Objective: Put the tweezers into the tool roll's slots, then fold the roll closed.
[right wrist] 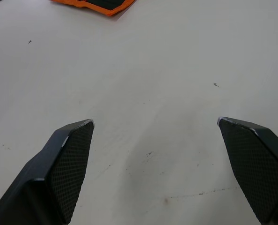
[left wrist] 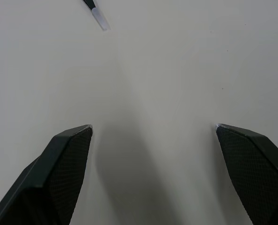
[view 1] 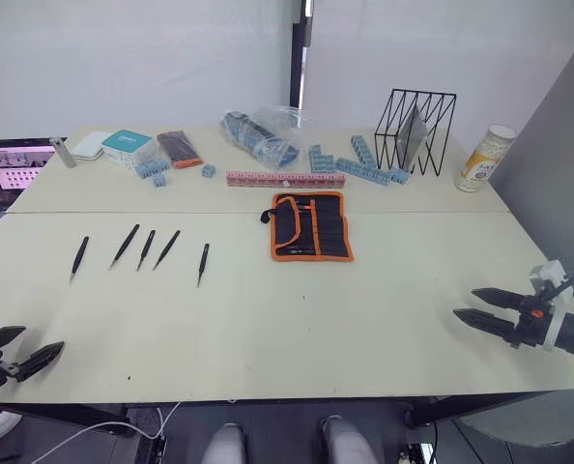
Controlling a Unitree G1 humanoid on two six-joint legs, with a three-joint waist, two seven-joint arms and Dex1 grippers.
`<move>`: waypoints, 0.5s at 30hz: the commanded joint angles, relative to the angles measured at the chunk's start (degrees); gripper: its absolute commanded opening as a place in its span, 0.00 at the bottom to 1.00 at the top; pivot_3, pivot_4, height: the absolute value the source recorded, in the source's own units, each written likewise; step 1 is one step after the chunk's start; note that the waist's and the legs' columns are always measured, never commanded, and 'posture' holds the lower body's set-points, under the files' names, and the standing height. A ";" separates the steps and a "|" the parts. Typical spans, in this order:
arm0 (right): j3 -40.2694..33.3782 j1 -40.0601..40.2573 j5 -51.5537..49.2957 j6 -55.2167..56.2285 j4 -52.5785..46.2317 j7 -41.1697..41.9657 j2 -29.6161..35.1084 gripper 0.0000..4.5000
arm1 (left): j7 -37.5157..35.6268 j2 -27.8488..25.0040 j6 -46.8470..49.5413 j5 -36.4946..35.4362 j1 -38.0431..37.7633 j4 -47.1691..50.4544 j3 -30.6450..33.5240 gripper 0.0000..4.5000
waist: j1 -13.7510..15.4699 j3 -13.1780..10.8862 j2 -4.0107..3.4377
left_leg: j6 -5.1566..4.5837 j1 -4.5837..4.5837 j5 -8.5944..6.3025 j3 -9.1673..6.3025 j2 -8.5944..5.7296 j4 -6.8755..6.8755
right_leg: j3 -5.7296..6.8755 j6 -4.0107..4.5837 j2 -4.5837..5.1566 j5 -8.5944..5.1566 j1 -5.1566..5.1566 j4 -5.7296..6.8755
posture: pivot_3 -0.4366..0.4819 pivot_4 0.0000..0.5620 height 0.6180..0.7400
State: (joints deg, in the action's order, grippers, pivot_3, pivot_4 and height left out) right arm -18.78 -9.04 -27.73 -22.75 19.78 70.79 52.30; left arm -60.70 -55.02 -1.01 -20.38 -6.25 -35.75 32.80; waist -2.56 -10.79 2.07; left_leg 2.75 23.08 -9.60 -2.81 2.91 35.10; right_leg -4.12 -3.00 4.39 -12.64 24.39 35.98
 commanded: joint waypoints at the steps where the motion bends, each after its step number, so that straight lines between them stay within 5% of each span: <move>1: -1.83 -0.12 -0.81 0.58 -1.07 -0.15 0.28 1.00 | -0.73 -2.12 0.47 -0.80 1.24 0.56 0.86 1.00 | 0.00 0.00 0.00 | 0.00 0.00 0.00 0.00 0.00 0.00 | 0.00 0.00 0.00 0.00 0.00 0.00 | 0.48 0.27 0.97; 6: -2.16 0.43 -1.75 -0.30 -4.24 -3.26 -2.52 1.00 | -7.18 -4.56 2.58 0.19 0.43 6.12 -2.61 1.00 | 0.06 0.07 0.11 | 0.01 0.01 0.00 -0.04 0.01 0.01 | 0.03 0.00 -0.02 0.00 0.00 0.00 | 0.48 0.27 0.97; 15: -0.21 -1.88 -4.34 -9.90 -24.45 -22.98 -14.02 1.00 | -11.42 -1.80 11.26 -9.30 7.21 20.22 -3.48 1.00 | 0.04 0.06 0.09 | -0.04 0.08 0.03 -0.01 0.03 0.01 | 0.01 -0.01 -0.02 0.00 0.07 0.04 | 0.48 0.27 0.97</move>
State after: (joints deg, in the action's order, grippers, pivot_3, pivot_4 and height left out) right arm -18.71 -9.25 -31.17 -31.74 -0.09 52.28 39.64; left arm -72.46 -56.86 8.89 -27.75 -0.71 -19.31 29.88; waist -2.51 -10.73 2.16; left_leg 2.67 23.17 -9.55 -2.82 2.93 35.11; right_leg -4.11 -3.01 4.37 -12.64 24.45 36.01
